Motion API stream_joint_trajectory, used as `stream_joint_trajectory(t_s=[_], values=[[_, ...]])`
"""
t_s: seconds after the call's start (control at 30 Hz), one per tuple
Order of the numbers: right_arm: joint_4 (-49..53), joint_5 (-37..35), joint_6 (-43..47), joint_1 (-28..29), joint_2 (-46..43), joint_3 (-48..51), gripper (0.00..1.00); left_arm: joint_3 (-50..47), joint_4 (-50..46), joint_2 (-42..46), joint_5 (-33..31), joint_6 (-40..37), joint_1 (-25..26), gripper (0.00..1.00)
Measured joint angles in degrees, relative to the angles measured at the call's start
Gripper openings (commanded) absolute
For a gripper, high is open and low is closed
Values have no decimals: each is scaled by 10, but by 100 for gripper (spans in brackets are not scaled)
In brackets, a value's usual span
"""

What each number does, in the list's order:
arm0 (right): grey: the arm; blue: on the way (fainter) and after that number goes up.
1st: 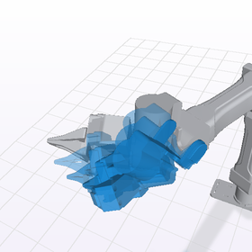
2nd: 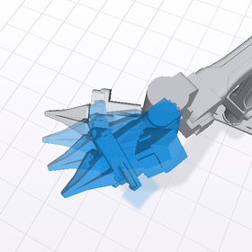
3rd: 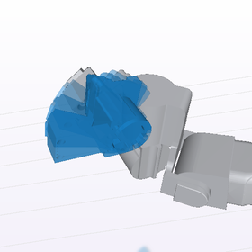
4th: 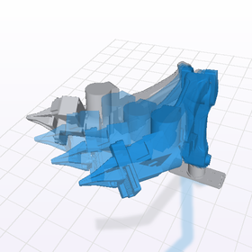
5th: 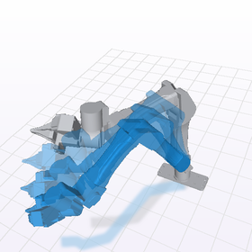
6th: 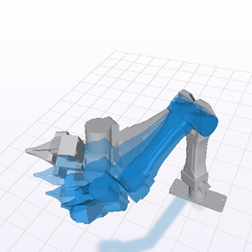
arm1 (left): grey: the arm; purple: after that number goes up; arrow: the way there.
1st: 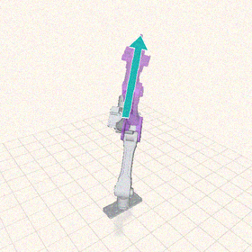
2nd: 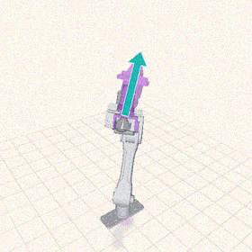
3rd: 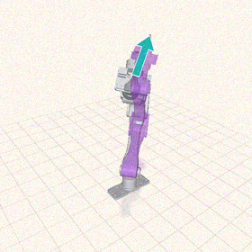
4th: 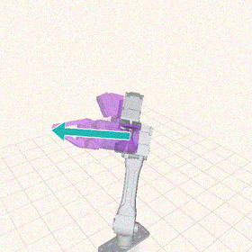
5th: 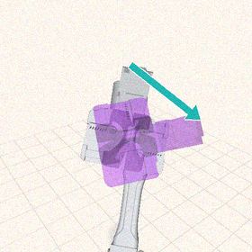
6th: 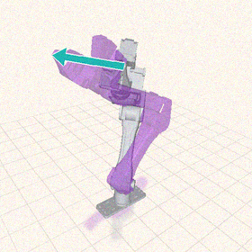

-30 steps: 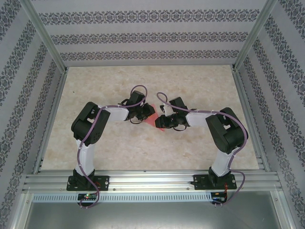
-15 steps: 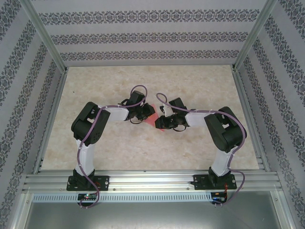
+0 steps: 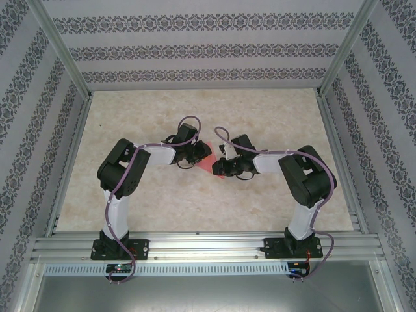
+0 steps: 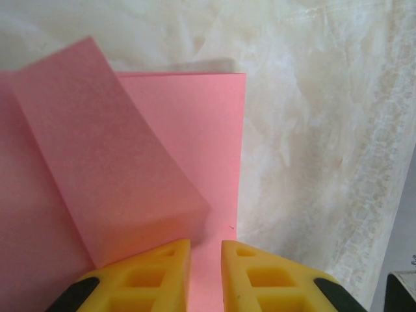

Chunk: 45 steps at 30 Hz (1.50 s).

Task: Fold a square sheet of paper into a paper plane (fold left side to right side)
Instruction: Fourth fold the wing at the center of the table.

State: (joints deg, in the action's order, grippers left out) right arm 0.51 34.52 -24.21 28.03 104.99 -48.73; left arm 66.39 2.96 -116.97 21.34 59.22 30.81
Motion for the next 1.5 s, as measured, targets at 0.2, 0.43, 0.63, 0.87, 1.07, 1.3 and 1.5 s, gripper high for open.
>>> stream_joint_trajectory(t_s=[0.2,0.43,0.63,0.87,1.07,1.3,1.5], values=[[-13,-1,-11,0,-11,18,19,3,0,-3,2,0,1,20],[-14,-6,-19,5,-22,31,18,8,-5,-6,7,0,1,20],[-12,-9,-28,8,-29,38,18,8,-5,-7,7,0,1,20],[-10,-14,-34,12,-36,46,18,9,-5,-7,8,0,1,20],[-5,-14,-41,12,-50,60,18,9,-5,-8,9,0,1,20],[22,-12,-47,12,-70,75,18,10,-5,-8,9,0,1,20],[90,-9,-47,12,-120,84,19,10,-6,-8,9,0,1,20]])
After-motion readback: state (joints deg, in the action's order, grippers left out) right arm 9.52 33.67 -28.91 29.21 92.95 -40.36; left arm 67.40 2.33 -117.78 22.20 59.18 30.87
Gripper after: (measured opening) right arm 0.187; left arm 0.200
